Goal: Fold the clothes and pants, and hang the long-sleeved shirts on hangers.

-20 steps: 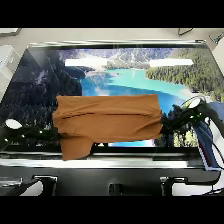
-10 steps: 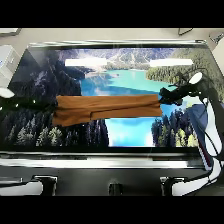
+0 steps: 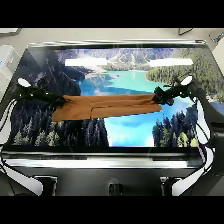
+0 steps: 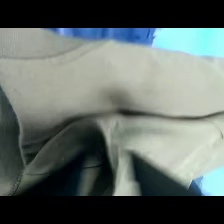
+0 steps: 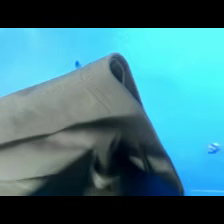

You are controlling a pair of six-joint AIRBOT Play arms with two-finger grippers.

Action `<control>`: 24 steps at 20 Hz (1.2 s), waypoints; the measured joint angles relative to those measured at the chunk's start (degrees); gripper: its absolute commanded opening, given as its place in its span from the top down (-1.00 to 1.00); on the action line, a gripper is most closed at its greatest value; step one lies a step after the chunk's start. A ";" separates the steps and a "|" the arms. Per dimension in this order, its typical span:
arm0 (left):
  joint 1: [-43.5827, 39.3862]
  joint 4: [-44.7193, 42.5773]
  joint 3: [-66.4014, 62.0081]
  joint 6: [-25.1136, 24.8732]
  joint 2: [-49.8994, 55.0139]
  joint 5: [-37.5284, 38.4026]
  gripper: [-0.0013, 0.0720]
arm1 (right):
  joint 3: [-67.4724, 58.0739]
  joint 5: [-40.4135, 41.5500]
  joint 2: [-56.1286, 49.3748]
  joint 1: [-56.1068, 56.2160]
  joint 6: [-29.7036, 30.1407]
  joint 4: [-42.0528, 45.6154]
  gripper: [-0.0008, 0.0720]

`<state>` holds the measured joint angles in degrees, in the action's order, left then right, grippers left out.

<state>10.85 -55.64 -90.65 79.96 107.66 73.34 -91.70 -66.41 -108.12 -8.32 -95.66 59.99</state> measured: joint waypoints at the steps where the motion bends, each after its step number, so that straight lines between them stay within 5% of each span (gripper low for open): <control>1: 0.39 0.04 -0.76 0.13 0.42 1.11 -0.45 | -0.07 -0.79 0.37 -0.50 0.04 -0.17 -0.60; 4: 1.88 0.02 -3.21 0.28 -0.11 4.94 -0.45 | -0.17 -4.46 1.40 -2.97 1.11 1.44 -0.95; 9: 2.12 0.15 -4.61 0.44 -4.59 7.65 -0.44 | -0.24 -7.91 -1.18 -4.17 1.77 -1.14 -0.94; 10: 1.70 0.15 -4.72 0.35 -5.55 7.93 -0.44 | -0.28 -7.96 -1.97 -3.87 1.77 -2.82 -0.70; 13: -0.07 1.09 -4.87 -0.74 -7.89 8.39 -0.43 | -0.15 -5.49 -4.04 -2.21 1.81 -5.88 0.87; 15: -1.88 2.69 -4.90 -1.42 -8.76 8.31 -0.30 | -0.11 -3.56 -4.04 -1.44 2.25 -7.19 0.88; 17: -4.59 3.67 -4.66 -1.60 -9.09 6.27 0.55 | -0.04 -2.95 -2.49 -1.09 4.26 -9.46 0.88; 18: -6.54 4.07 -4.28 -1.75 -9.09 4.42 0.76 | -0.11 -3.02 -0.92 -0.94 5.42 -10.88 0.88; 24: -22.53 7.37 -2.32 -1.68 -3.43 -5.90 0.90 | -0.13 -8.24 14.25 2.91 9.60 -14.05 0.88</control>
<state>-11.68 -48.27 -92.97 78.28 104.22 67.44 -91.83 -74.65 -93.86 -5.41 -86.06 45.93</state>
